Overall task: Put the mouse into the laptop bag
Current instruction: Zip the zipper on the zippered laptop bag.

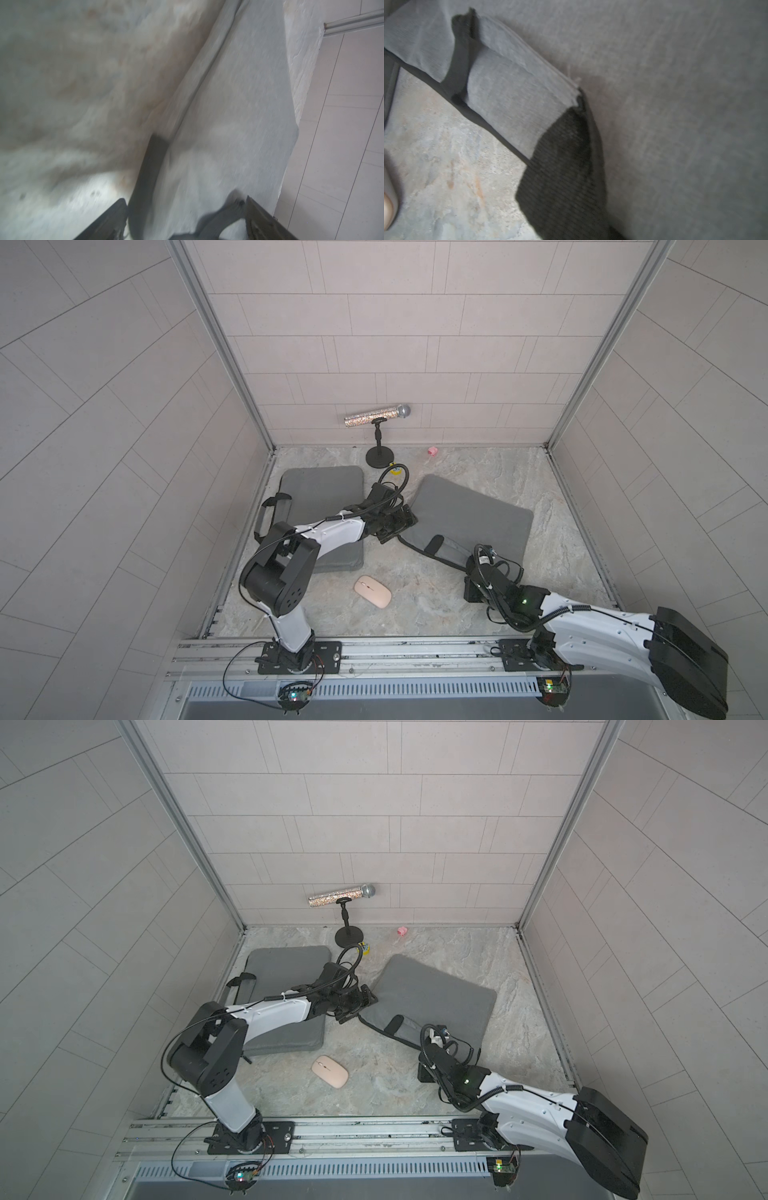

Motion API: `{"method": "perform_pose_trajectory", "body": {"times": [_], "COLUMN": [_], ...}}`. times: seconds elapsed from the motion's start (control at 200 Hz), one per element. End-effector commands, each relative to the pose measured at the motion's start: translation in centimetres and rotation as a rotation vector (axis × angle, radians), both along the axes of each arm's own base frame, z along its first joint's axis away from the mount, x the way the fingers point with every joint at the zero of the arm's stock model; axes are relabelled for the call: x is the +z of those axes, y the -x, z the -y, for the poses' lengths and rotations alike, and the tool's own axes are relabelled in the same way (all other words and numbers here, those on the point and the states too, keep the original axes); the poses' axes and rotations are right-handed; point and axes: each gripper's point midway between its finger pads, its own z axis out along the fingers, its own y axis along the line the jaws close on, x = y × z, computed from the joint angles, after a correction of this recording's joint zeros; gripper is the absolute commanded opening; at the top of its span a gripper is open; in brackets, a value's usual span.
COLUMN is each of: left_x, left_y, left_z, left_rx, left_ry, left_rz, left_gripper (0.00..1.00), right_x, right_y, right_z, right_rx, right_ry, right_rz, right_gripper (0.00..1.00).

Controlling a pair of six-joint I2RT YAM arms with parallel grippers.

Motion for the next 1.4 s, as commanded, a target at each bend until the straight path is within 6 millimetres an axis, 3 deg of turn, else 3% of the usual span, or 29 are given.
{"method": "perform_pose_trajectory", "body": {"times": [0.0, 0.295, 0.51, 0.645, 0.756, 0.881, 0.936, 1.011, 1.091, 1.211, 1.396], "left_x": [0.6, 2.4, 2.4, 1.8, 0.9, 0.0, -0.6, -0.8, -0.9, -1.3, -1.8], "left_y": [1.7, 4.1, 5.9, 6.2, 5.8, 5.3, 5.2, 4.7, 3.7, 1.5, -2.0], "left_z": [0.2, -1.4, 2.3, 4.4, 4.9, 6.0, 6.5, 6.7, 6.3, 5.0, 3.4], "left_rx": [0.037, 0.084, 0.031, 0.004, 0.004, -0.012, -0.021, -0.029, -0.024, -0.008, -0.004], "left_ry": [0.050, 0.068, 0.166, 0.187, 0.170, 0.194, 0.192, 0.176, 0.145, 0.112, 0.125], "left_rz": [0.032, 0.059, 0.062, 0.057, 0.044, 0.026, 0.012, 0.013, 0.027, 0.041, 0.028], "left_gripper": [0.92, 0.93, 0.95, 0.90, 0.82, 0.64, 0.51, 0.25, 0.09, 0.00, 0.00], "right_x": [2.4, 2.9, 4.4, 4.9, 5.0, 5.3, 5.3, 4.9, 4.2, 2.9, 1.7], "right_y": [-1.5, -2.1, -1.6, -1.2, -1.0, -0.5, -0.2, 0.2, 0.6, 1.3, 2.6], "right_z": [-2.2, -4.2, -6.9, -7.9, -8.0, -8.4, -8.5, -8.3, -7.8, -6.2, -4.6], "right_rx": [0.010, 0.041, 0.110, 0.138, 0.144, 0.173, 0.182, 0.186, 0.180, 0.152, 0.161], "right_ry": [-0.064, -0.065, -0.043, -0.037, -0.047, -0.069, -0.073, -0.072, -0.065, -0.035, -0.004], "right_rz": [0.067, 0.074, 0.114, 0.131, 0.140, 0.160, 0.162, 0.154, 0.134, 0.101, 0.066], "right_gripper": [0.00, 0.00, 0.00, 0.00, 0.00, 0.00, 0.00, 0.00, 0.00, 0.00, 0.00]}}
